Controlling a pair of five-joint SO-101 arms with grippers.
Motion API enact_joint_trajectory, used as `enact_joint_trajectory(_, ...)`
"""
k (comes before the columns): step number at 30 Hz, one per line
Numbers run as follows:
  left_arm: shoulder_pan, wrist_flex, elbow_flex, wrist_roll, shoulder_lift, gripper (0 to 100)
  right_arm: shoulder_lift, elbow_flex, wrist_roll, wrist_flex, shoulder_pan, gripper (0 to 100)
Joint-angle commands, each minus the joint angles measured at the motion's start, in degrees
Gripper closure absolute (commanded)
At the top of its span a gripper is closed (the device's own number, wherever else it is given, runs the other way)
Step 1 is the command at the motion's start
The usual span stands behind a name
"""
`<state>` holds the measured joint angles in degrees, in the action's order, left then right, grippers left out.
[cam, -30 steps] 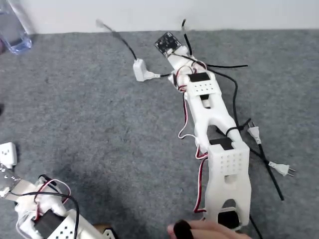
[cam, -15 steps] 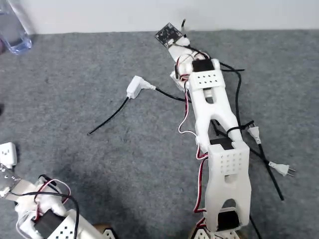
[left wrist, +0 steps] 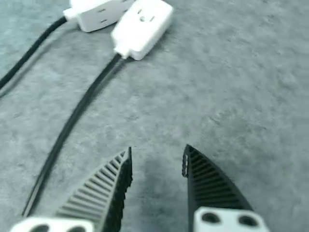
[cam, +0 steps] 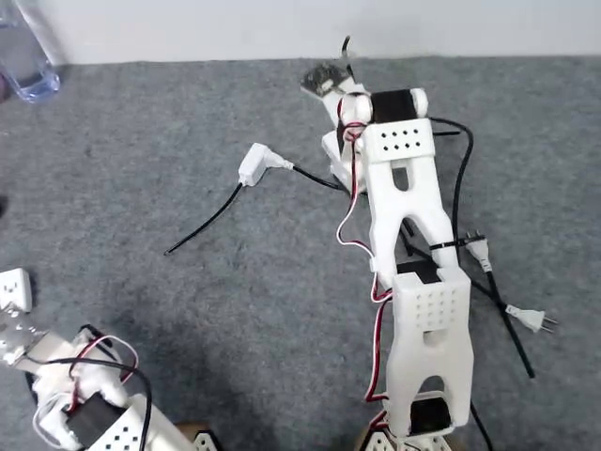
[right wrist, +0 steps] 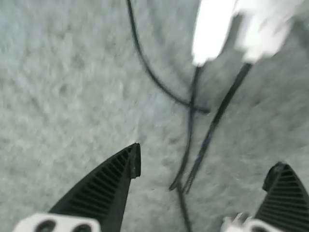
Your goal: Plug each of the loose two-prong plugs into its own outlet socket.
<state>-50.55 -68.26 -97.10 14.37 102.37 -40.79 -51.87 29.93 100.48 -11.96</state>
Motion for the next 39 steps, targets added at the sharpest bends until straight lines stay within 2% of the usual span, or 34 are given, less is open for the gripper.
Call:
enact_joint_trajectory(1, 3.25, 0.0, 0.57, -0.26, 0.53, 83, 6.81, 6.15, -0.7, 2.68, -0.13, 61.2)
enact_joint_trajectory(3, 4.75, 0.62, 1.01, -0.26, 0.53, 83, 10.42, 11.08, -0.7, 2.68, -0.22, 61.2)
enact_joint_trajectory(6, 5.45, 6.59, 1.71, -0.09, 0.53, 83, 17.36, 18.11, -0.7, 2.59, -0.57, 61.2)
enact_joint_trajectory(10, 5.71, 14.68, 3.47, 0.09, 0.53, 83, 28.44, 29.01, -0.79, 2.51, -3.82, 61.2)
enact_joint_trajectory(13, 5.8, 17.23, 4.18, 0.09, 0.53, 83, 36.7, 38.15, -0.79, 2.33, -6.81, 61.2)
enact_joint_trajectory(20, 5.8, 17.23, 3.91, 0.09, 0.53, 83, 53.23, 54.42, -0.62, 2.07, -8.66, 61.2)
enact_joint_trajectory(24, 5.8, 17.23, 3.91, 0.09, 0.53, 83, 62.02, 65.23, -0.35, -1.36, -8.4, 61.2)
enact_joint_trajectory(35, 5.8, 16.88, 3.82, -0.18, 0.53, 83, 85.05, 98.02, -0.26, -21.58, -8.4, 61.2)
enact_joint_trajectory(39, 5.8, 13.27, 3.91, -0.88, 0.53, 83, 91.47, 107.16, -0.26, -29.67, -8.4, 61.2)
